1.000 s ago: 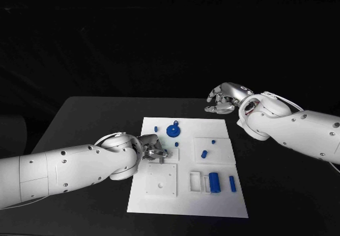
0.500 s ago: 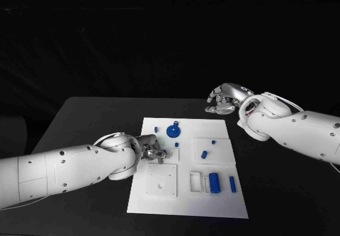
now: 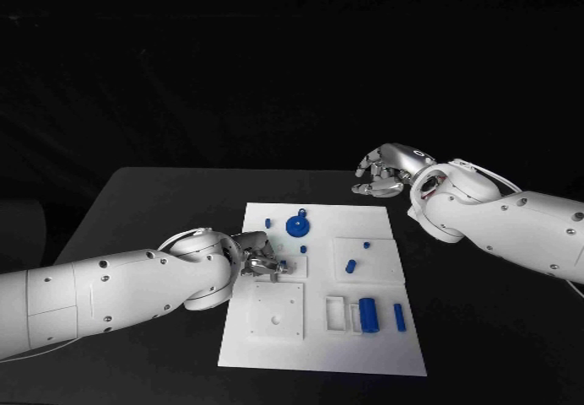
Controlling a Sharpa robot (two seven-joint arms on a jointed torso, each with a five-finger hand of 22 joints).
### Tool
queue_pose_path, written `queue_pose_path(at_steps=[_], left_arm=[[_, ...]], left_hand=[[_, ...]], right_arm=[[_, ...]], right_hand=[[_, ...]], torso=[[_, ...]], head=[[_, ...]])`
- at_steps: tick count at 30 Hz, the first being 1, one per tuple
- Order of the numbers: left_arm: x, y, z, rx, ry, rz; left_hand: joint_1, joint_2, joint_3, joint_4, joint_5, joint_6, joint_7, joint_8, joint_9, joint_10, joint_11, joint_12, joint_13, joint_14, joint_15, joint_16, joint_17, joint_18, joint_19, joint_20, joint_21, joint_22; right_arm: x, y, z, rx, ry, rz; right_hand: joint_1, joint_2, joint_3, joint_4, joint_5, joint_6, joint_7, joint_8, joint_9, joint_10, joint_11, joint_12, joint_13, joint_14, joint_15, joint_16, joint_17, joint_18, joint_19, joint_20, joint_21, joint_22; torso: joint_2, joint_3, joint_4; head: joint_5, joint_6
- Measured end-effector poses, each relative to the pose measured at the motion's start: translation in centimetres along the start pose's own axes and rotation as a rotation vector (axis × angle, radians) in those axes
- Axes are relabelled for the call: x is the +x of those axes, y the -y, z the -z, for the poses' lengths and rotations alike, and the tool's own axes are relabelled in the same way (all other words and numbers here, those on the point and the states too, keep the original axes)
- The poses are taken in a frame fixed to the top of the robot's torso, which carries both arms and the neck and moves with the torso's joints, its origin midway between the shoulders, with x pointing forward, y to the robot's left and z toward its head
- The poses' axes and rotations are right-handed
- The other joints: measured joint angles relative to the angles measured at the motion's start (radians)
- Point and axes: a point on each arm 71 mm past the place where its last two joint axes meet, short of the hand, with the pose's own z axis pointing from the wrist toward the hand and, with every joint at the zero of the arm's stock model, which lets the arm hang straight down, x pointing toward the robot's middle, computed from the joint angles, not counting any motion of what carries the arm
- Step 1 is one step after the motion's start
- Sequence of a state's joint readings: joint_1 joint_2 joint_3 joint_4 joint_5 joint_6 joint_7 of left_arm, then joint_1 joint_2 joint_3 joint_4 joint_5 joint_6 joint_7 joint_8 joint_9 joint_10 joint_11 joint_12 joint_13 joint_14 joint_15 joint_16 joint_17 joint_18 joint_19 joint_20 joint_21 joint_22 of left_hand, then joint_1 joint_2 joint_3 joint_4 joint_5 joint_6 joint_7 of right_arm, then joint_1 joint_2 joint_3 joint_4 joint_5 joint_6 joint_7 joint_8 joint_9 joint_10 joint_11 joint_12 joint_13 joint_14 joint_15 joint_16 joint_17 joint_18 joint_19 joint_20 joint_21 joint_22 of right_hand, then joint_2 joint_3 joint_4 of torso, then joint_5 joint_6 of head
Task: Assemble the parts on the task board
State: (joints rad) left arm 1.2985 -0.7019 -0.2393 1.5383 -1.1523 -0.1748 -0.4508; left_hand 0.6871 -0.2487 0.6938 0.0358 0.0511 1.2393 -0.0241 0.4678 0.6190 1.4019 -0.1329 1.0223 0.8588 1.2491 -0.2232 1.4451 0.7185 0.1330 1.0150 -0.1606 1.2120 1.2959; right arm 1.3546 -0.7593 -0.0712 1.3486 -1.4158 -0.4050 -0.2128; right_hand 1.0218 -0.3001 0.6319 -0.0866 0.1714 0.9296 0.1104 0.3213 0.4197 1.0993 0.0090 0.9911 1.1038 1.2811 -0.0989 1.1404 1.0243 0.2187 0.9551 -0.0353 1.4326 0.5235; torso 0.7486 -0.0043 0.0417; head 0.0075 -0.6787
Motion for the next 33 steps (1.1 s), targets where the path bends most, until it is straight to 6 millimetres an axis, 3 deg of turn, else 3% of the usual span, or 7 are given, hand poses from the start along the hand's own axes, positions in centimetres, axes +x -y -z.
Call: queue_pose_path(at_steps=[6, 23, 26, 33], left_arm=[[-0.1, -0.2, 0.1, -0.002, 0.002, 0.003], [-1.2, -1.3, 1.1, -0.005, 0.025, 0.036], [-1.7, -1.6, 1.3, -0.009, 0.033, 0.057], [-3.0, -2.0, 1.6, -0.016, 0.045, 0.107]], left_hand=[[0.009, -0.035, -0.007, 0.023, 0.000, -0.005, 0.002, 0.000, 0.001, 0.000, 0.000, 0.000, 0.000, 0.000, 0.000, 0.000, -0.001, 0.000, 0.000, 0.000, 0.000, -0.001], [0.022, -0.047, -0.110, -0.001, 0.000, -0.025, 0.009, -0.006, -0.001, -0.009, 0.006, -0.010, -0.011, -0.015, 0.000, -0.012, -0.011, 0.000, -0.027, 0.009, -0.001, -0.005], [0.022, -0.047, -0.116, 0.005, 0.000, -0.057, 0.014, -0.029, -0.010, -0.020, 0.017, -0.031, -0.018, -0.034, 0.004, -0.029, -0.018, 0.000, -0.040, 0.014, -0.012, -0.011], [0.091, -0.036, -0.116, 0.005, 0.000, -0.136, 0.051, -0.090, -0.039, -0.061, 0.048, -0.086, -0.044, -0.070, 0.038, -0.082, -0.042, -0.001, -0.079, 0.028, -0.051, -0.027]], right_arm=[[0.0, 0.1, 0.0, 0.001, 0.000, 0.000], [0.0, 0.2, 0.1, 0.003, 0.001, 0.001], [-0.1, 0.2, 0.1, 0.004, 0.001, 0.001], [-0.1, 0.4, 0.1, 0.007, 0.001, 0.002]], right_hand=[[0.000, 0.000, -0.001, 0.001, 0.000, 0.000, 0.000, 0.000, 0.000, 0.000, 0.000, 0.000, 0.000, 0.000, 0.000, 0.000, 0.000, 0.000, 0.000, 0.000, 0.000, 0.001], [0.000, 0.000, -0.001, 0.001, 0.000, -0.001, 0.005, 0.000, 0.000, 0.000, 0.000, 0.000, 0.000, 0.000, 0.000, 0.000, 0.000, 0.000, 0.000, 0.000, 0.000, 0.000], [0.000, 0.000, -0.001, 0.001, 0.000, -0.001, 0.005, 0.000, 0.000, 0.000, 0.000, 0.000, 0.000, 0.000, 0.000, 0.000, 0.000, 0.000, 0.000, 0.000, 0.000, 0.000], [0.000, 0.000, -0.001, 0.001, 0.000, -0.001, 0.005, 0.000, 0.000, 0.000, 0.000, 0.000, -0.001, 0.000, 0.000, 0.000, 0.001, 0.000, 0.000, 0.000, 0.000, 0.001]], torso=[[0.000, -0.0001, 0.0000], [0.000, 0.0000, -0.0001], [0.000, 0.0000, -0.0003], [0.000, 0.0003, -0.0003]], head=[[0.001, 0.000], [-0.001, 0.006], [-0.001, 0.007], [-0.001, 0.007]])
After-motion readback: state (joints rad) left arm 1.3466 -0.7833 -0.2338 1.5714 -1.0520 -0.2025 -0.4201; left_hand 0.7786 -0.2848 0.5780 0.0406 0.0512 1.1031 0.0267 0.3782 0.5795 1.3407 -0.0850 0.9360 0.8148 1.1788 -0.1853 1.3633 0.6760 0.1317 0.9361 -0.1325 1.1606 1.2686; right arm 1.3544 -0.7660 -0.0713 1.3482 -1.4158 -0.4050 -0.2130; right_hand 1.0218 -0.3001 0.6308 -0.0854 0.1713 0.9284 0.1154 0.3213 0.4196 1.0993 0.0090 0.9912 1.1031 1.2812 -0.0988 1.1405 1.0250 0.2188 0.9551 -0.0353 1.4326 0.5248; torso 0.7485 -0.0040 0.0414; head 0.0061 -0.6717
